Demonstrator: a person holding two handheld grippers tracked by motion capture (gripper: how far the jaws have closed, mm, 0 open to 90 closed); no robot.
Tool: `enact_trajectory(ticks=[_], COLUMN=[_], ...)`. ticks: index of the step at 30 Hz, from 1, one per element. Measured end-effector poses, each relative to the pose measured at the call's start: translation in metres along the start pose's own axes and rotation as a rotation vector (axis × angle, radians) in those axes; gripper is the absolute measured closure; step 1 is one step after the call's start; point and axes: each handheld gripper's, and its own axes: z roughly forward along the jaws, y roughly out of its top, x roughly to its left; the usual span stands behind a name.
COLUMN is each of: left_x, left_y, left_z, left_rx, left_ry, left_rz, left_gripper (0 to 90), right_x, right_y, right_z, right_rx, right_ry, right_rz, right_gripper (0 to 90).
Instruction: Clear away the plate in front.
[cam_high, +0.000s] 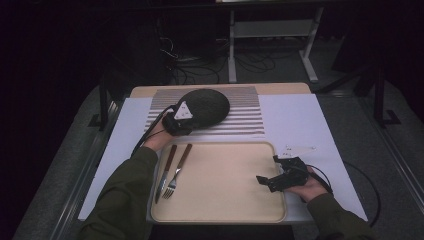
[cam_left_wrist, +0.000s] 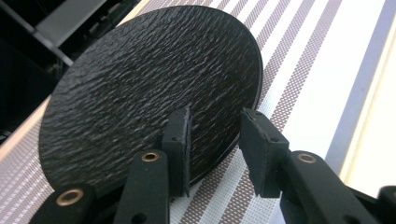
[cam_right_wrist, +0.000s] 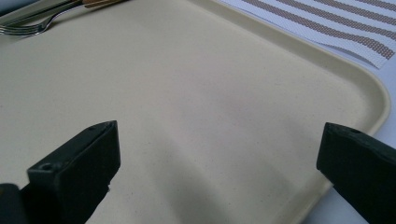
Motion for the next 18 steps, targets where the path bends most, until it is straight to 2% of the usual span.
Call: enact_trajectory(ticks=[2,3,9,14,18], left_x=[-0.001,-0.004,-0.013,-0.021,-0.025], left_y=[0.0,0.0,0.001,0.003,0.006], left_z=[0.001,0.003,0.006,0.01,0.013], left_rx=[0.002,0.013,0.02,0.069,0.086], left_ry=[0.001,0.005,0.027,0.059,0.075], left_rz=[0.016,0.049,0.156,0.283,0.34], left_gripper=[66.0,66.0,68.0,67.9,68.0], right_x=[0.0,0.0,0.0,0.0,0.0], right_y=[0.0,0.0,0.0,0.0,0.0], right_z=[0.0,0.0,0.0,0.0,0.0], right_rx=[0.0,0.0,0.001,0.002,0.001], right_ry=[0.0,0.0,0.0,0.0,0.001], right_rz=[-0.001,-0.001,0.001,0.0,0.0], right_gripper=[0.0,0.0,0.0,0.0,0.0])
